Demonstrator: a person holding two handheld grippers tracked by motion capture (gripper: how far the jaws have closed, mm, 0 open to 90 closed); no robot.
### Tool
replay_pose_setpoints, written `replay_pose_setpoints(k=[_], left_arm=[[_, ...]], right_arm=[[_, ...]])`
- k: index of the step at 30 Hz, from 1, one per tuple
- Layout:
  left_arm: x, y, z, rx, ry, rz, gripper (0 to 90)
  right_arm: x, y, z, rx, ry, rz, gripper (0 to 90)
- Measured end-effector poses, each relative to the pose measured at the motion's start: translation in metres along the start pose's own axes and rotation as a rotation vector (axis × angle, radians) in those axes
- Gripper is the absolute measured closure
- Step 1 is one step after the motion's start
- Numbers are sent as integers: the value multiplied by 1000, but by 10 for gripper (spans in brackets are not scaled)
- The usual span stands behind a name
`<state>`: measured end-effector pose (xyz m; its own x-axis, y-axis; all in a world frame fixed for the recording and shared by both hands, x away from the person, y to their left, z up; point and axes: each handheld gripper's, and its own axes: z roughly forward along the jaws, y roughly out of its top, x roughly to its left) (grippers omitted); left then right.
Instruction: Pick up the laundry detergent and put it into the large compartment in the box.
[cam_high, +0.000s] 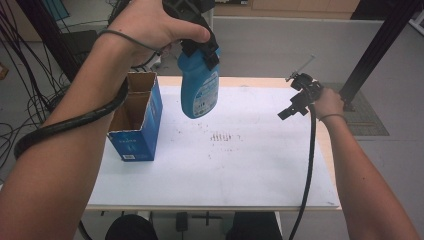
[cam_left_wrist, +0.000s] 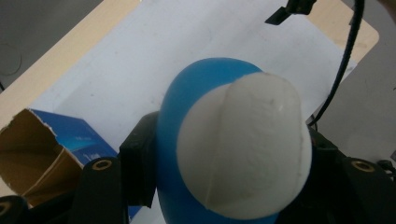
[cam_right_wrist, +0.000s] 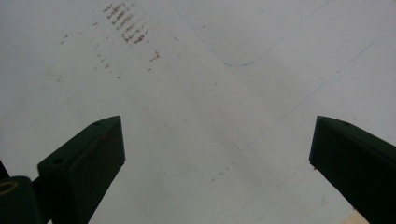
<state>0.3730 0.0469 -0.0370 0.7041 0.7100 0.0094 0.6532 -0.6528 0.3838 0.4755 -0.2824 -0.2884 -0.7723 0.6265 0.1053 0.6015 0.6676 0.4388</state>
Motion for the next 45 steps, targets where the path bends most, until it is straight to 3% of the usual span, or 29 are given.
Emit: replay_pose_setpoints(k=[2, 5, 7, 13, 16, 18, 20, 25, 38, 41, 45], left_arm=[[5, -2, 0, 3, 5, -21, 379], [18, -5, -1, -9, 23, -95, 379], [26, -7, -2, 3, 36, -118, 379], [58, -16, -6, 19, 98, -224, 379], [76, -23, -6, 26, 118, -292, 379], [84, -27, -7, 27, 125, -317, 379], [97, -34, -8, 21, 131, -372, 379], [119, -47, -13, 11, 161, -446, 379], [150, -68, -25, -8, 202, -583, 379], [156, -72, -26, -28, 213, -641, 379], [162, -75, -26, -19, 216, -664, 379]], right_arm=[[0, 0, 0, 4, -1, 0, 32], [0, 0, 0, 1, 0, 2, 32], [2, 0, -1, -1, -2, 12, 32], [1, -1, -3, -10, -5, 11, 32], [1, -1, -4, -11, -7, 5, 32], [1, -2, -5, -14, -6, 2, 32], [1, -2, -5, -17, -9, 3, 31], [1, -3, -6, -20, -8, 4, 32], [1, -2, -4, -23, -6, 0, 32], [2, 0, -3, -22, -6, 0, 31], [4, 1, -2, -21, -2, -2, 32]])
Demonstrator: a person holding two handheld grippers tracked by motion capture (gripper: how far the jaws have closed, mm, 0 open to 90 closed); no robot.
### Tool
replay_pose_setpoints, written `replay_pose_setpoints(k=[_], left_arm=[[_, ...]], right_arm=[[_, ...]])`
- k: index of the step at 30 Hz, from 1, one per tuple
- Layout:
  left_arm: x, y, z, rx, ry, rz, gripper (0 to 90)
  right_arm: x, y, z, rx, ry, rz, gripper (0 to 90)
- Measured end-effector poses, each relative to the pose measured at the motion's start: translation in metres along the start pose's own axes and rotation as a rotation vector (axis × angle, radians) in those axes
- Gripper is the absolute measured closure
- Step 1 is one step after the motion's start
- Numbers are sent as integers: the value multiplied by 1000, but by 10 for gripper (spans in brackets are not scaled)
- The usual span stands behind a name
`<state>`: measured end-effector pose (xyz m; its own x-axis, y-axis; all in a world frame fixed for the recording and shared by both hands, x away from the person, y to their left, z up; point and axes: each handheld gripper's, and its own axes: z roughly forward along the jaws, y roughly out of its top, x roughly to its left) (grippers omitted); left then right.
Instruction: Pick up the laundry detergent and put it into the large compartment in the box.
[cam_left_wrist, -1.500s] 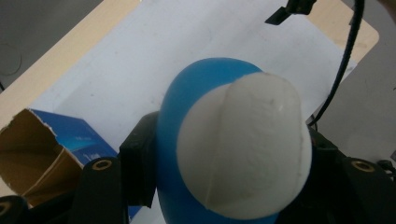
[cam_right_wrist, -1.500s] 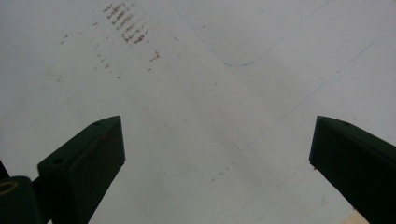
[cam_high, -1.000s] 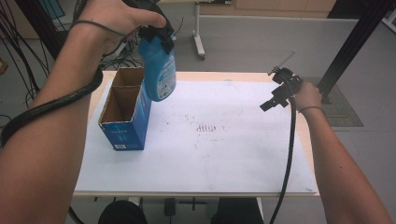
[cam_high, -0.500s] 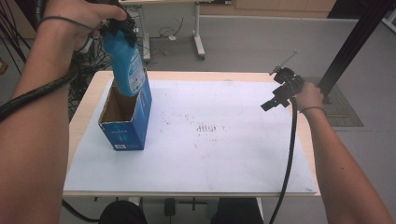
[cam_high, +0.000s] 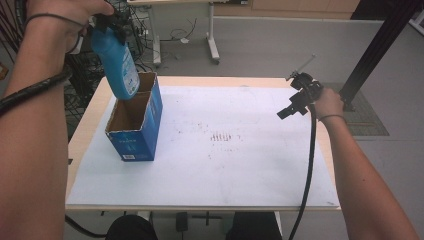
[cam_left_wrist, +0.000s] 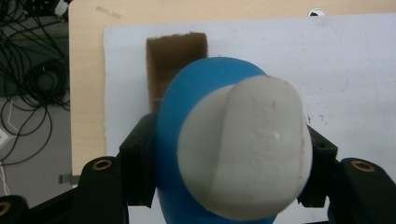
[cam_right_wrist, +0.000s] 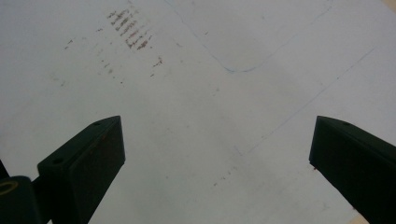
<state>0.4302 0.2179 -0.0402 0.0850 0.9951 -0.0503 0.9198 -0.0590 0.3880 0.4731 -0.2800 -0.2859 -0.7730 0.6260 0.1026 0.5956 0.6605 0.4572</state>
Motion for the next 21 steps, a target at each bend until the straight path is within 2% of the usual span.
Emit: replay_pose_setpoints(k=[8, 15, 21], left_arm=[[6, -1, 4, 4, 3, -27, 379], [4, -2, 9, 8, 20, -25, 379], [6, -4, 22, 23, 26, -25, 379]], right_arm=[[-1, 0, 1, -1, -1, -4, 32], [-1, -2, 0, -1, 3, 3, 31], [-2, -3, -1, -1, 2, 9, 32]])
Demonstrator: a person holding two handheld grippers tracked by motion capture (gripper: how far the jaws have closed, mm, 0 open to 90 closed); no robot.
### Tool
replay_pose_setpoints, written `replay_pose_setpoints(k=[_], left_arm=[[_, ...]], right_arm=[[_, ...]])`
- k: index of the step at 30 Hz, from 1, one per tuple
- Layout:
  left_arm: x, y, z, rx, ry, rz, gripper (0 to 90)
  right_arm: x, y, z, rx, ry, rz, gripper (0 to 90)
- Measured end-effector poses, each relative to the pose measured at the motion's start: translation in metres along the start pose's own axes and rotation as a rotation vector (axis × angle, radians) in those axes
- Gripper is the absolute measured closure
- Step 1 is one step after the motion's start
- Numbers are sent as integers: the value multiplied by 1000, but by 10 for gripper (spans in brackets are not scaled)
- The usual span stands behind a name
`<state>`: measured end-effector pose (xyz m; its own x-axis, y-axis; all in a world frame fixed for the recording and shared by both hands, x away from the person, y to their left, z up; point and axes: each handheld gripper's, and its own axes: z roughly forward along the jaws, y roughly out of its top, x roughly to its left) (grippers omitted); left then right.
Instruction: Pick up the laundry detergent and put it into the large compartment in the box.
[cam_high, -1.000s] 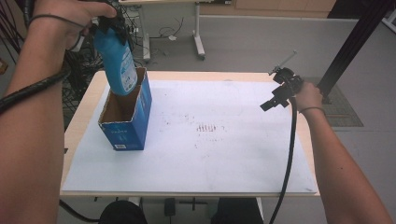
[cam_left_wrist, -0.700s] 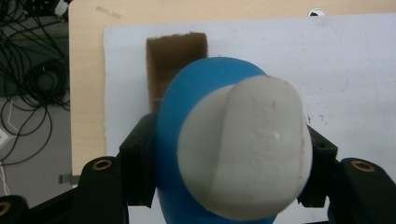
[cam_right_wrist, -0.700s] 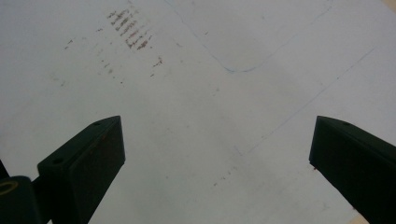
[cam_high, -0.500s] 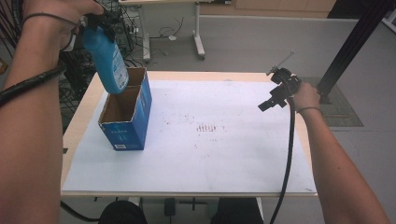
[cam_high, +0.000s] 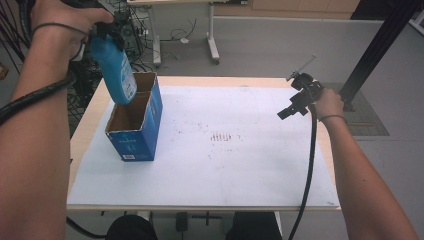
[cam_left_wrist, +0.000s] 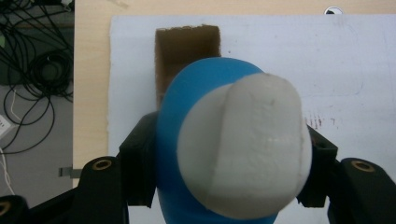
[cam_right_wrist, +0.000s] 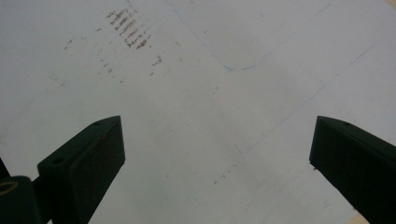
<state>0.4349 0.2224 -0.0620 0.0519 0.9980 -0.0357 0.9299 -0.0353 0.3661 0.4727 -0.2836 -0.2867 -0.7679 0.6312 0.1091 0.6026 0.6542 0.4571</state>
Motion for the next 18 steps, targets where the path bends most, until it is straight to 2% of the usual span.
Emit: replay_pose_setpoints(k=[14, 18], left_arm=[[10, -11, 39, 42, 6, -28, 379], [12, -14, 51, 64, 10, -22, 379]], right_arm=[[0, 0, -1, 2, -2, 2, 32], [0, -1, 0, -2, 2, 3, 32]])
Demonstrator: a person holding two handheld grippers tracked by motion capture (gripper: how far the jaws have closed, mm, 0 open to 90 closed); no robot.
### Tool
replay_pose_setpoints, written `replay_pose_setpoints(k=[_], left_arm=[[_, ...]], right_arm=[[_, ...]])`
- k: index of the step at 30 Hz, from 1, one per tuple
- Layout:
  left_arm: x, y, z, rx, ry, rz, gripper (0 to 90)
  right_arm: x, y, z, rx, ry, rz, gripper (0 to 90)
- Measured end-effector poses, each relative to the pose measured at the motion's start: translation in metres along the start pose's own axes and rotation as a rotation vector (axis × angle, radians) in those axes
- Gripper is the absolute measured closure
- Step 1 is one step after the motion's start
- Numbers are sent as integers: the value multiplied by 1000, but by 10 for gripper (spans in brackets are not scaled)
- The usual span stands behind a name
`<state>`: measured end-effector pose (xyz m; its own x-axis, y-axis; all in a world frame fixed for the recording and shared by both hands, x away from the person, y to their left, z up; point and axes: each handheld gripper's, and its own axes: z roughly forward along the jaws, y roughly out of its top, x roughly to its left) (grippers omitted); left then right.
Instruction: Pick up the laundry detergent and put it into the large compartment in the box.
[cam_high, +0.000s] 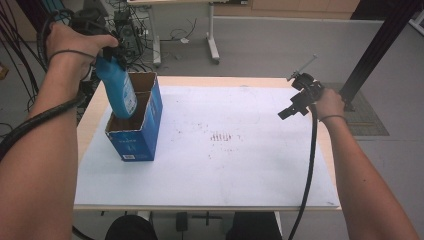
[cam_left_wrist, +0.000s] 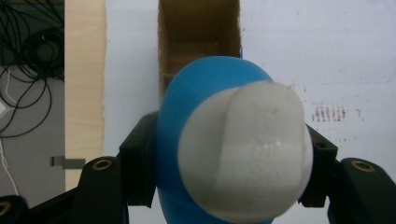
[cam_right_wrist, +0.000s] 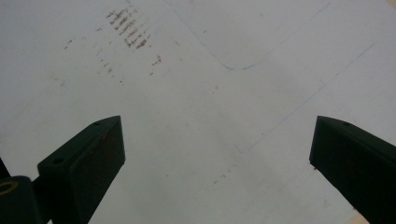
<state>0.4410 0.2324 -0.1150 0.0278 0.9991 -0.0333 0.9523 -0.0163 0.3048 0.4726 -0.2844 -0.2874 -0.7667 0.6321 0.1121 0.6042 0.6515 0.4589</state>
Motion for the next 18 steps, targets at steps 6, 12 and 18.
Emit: replay_pose_setpoints(k=[6, 12, 18], left_arm=[[4, -4, 17, 20, -12, -5, 379], [4, -9, 34, 36, -20, -2, 379], [5, -13, 50, 53, -24, 6, 379]], right_arm=[[-1, -1, 0, 5, -4, -2, 32], [-1, -1, 1, 4, -3, 1, 31], [-1, -2, 2, 3, -2, 3, 32]])
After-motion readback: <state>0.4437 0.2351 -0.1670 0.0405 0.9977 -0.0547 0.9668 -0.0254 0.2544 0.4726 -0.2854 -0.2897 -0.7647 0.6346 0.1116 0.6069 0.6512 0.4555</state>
